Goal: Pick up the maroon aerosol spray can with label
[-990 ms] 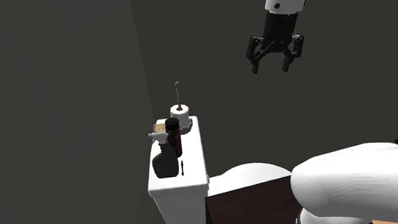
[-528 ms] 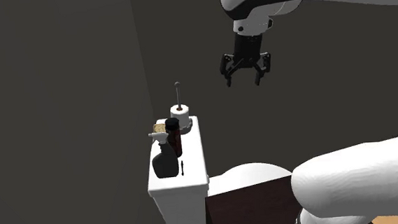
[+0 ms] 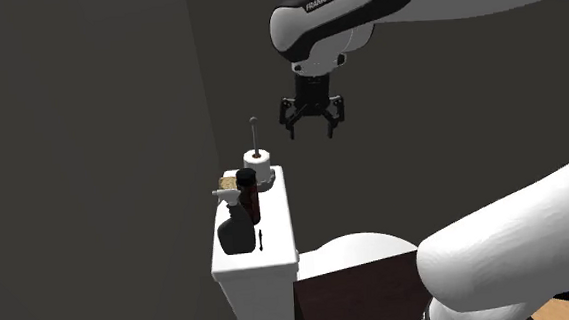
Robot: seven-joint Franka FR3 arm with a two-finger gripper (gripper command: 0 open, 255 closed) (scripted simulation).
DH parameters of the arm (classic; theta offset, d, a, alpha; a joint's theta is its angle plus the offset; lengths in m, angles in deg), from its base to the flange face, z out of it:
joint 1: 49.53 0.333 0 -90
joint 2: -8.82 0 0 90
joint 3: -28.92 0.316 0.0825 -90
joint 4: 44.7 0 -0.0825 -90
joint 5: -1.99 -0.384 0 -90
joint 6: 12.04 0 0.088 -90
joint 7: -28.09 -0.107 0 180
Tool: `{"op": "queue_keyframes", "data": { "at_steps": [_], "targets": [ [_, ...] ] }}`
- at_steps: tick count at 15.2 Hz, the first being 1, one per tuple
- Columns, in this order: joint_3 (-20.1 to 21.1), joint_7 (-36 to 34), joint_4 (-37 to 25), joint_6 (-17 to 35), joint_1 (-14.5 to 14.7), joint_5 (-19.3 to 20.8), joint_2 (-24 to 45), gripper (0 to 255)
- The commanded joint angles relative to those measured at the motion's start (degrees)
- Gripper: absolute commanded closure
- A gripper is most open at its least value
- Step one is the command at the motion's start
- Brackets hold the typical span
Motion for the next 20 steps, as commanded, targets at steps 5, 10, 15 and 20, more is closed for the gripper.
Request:
{"op": "queue_keyframes", "data": {
  "at_steps": [5,10,15,20],
  "targets": [
    [5.2,-8.5,-5.0,6.9,0.2,1.9,12.8,0],
    [8.1,-16.1,-11.5,10.5,1.0,6.0,24.3,0],
    [8.9,-23.5,-20.0,12.1,3.4,11.4,36.3,0],
    [8.0,-28.3,-27.8,12.7,6.5,15.2,46.0,0]
  ]
}}
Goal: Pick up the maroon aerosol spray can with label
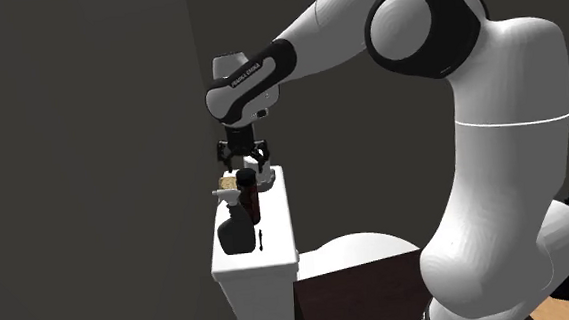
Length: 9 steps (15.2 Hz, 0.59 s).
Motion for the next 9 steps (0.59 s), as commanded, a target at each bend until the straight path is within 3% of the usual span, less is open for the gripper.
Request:
{"op": "queue_keyframes", "data": {
  "at_steps": [1,8,9],
  "targets": [
    [-0.3,-0.8,-0.8,1.0,0.6,0.8,2.0,0],
    [-0.9,-1.5,0.3,4.4,1.0,2.0,4.4,0],
    [-1.0,-1.4,0.3,4.4,1.0,2.0,4.4,255]
  ]
}}
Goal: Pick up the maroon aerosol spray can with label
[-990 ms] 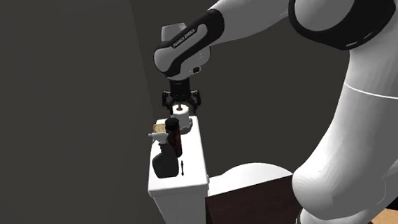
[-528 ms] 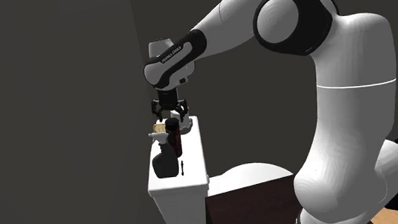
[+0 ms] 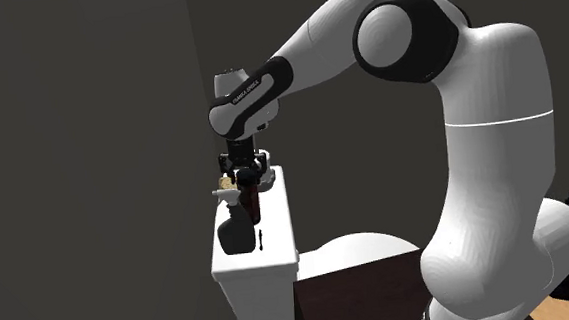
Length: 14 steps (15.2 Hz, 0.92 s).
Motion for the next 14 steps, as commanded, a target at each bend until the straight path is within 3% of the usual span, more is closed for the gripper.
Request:
{"op": "queue_keyframes", "data": {
  "at_steps": [1,9,14],
  "targets": [
    [0.0,0.0,0.1,0.2,0.0,0.0,0.1,255],
    [0.0,-0.1,0.0,0.1,0.1,0.1,0.1,255],
    [0.5,0.5,-1.0,-2.9,-0.3,-1.0,-2.0,255]
  ]
}}
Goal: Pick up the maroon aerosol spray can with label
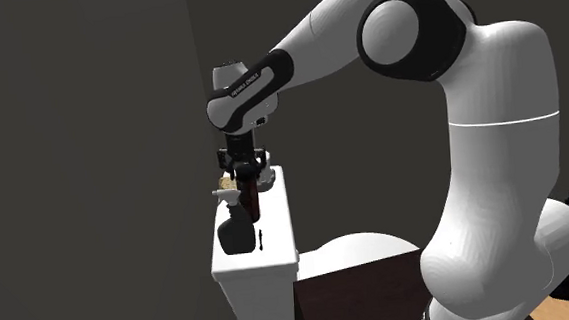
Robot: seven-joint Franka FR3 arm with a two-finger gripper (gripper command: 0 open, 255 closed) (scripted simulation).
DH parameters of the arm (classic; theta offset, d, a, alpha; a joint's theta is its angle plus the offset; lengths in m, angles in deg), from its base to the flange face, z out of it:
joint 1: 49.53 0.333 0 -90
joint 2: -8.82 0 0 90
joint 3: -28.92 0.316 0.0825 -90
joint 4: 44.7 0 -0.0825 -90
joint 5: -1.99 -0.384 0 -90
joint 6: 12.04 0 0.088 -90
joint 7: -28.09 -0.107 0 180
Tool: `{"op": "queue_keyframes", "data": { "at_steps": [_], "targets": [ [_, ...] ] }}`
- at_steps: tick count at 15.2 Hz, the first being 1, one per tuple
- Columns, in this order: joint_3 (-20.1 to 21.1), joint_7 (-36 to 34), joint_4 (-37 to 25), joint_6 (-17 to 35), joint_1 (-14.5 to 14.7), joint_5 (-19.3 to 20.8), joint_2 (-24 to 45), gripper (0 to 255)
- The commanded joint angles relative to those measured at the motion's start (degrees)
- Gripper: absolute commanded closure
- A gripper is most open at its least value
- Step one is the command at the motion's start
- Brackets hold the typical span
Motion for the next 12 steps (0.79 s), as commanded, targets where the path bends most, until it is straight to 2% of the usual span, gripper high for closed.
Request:
{"op": "queue_keyframes", "data": {
  "at_steps": [1,12],
  "targets": [
    [0.2,0.3,-0.7,-1.5,-0.2,-0.4,-0.9,255],
    [0.9,1.3,-3.6,-7.4,-0.6,-2.1,-4.1,255]
  ]
}}
